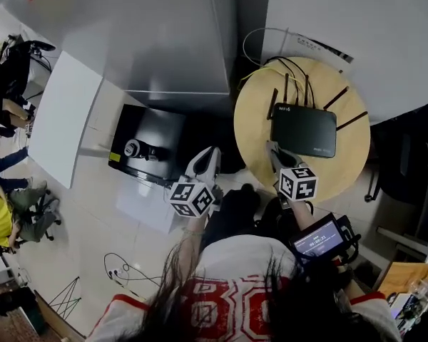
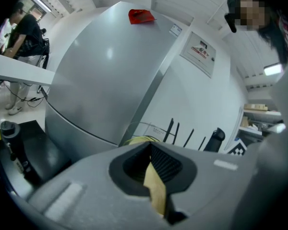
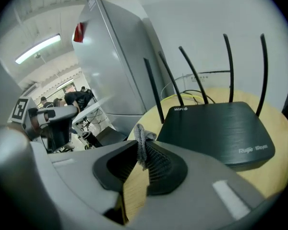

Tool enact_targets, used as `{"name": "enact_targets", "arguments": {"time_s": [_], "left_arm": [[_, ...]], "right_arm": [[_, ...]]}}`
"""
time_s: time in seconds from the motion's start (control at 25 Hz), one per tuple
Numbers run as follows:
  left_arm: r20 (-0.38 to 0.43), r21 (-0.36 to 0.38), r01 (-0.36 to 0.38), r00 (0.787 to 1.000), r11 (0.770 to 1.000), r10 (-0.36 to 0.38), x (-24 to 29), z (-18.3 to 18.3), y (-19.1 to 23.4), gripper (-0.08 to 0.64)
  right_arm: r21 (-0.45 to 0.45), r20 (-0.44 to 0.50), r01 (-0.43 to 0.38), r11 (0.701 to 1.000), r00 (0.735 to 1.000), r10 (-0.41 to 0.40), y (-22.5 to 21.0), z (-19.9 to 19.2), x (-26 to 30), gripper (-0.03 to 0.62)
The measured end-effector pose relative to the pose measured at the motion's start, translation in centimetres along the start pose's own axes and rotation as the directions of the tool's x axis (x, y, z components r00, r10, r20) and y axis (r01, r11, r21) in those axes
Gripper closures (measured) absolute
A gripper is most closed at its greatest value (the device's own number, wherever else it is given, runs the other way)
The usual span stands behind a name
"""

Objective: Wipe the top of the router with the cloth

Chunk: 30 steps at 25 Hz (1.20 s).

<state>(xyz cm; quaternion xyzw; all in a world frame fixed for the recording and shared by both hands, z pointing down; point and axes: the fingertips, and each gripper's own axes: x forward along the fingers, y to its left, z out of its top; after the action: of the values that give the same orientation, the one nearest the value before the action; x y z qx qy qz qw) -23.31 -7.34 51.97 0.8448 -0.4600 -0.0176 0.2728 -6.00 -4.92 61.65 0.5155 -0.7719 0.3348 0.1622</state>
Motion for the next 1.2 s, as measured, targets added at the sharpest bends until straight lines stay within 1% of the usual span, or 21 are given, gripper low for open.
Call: {"name": "enact_targets", "arguments": {"time_s": [0.24,0.32,0.48,0.72,0.96,1.2], "left_arm": [[-0.05,0.024,0.096,0.994,0.995,-0.095,1.2,-1.3,-3.1,0.558],[-0.058,0.032,0.127,0.99,0.991,-0.125,1.7,-1.6,-4.3,0.558],[-0.062,0.047,0.175,0.983,0.983,-0.172,2.4,-1.9,-6.7,0.558],[-0.062,0.059,0.19,0.98,0.98,-0.187,2.7,-2.1,-8.6,0.558],[-0.035,0.065,0.186,0.982,0.98,-0.184,2.5,-2.3,-11.0,0.558],[-0.039,0.067,0.22,0.975,0.973,-0.218,2.5,-3.8,-14.9,0.558]], "right_arm": [[0.024,0.151,0.033,0.999,0.988,-0.036,-0.7,3.2,-3.8,0.549],[0.033,0.173,0.044,0.998,0.984,-0.049,-1.2,3.3,-4.8,0.549],[0.068,0.189,0.065,0.996,0.979,-0.076,-2.6,2.6,-6.6,0.549],[0.068,0.225,0.057,0.996,0.972,-0.071,-3.0,3.2,-8.8,0.549],[0.053,0.264,0.014,0.999,0.964,-0.027,-3.0,3.8,-11.2,0.551],[0.053,0.279,0.0,0.999,0.96,-0.015,-3.7,2.6,-14.4,0.551]]}}
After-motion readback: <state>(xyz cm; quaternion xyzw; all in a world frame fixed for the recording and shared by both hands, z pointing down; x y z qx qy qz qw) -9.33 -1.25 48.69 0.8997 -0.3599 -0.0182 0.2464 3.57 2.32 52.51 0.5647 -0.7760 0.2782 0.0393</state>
